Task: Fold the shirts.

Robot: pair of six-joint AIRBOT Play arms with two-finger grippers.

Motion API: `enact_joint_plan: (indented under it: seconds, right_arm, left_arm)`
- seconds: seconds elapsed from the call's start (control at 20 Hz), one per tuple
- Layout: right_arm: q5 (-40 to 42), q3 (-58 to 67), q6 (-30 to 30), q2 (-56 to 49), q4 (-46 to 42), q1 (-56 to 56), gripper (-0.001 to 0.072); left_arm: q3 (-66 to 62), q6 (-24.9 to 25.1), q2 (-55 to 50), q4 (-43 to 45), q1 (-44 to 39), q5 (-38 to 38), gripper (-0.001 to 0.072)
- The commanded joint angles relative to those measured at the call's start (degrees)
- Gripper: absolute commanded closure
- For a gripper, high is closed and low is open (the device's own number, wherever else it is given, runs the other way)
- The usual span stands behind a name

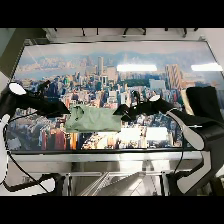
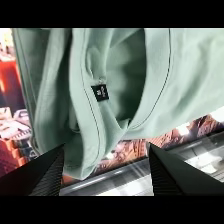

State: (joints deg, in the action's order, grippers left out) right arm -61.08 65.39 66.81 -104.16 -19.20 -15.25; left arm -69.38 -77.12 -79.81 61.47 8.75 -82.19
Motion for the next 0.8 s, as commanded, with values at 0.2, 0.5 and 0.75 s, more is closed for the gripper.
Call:
enact_joint_plan:
  seconds: [0.2,0.5,0.75]
  right_arm:
    - [-0.33,-0.11,-5.62,-2.60,8.98,-4.09,0.0677]
    - [-1.44,-0.26,4.61,14.43,-10.58,-1.88,0.0677]
    - [-0.68,-5.60,26.12,37.16,-40.44,3.78,0.0678]
  left_arm:
    - [-3.37,-0.50,-0.39,-0.04,3.08,-0.07,0.0160]
    - [-3.37,-1.77,-0.37,-0.26,3.02,0.33,0.0176]
    - [-3.37,0.61,0.39,-6.29,2.91,0.55,0.0690]
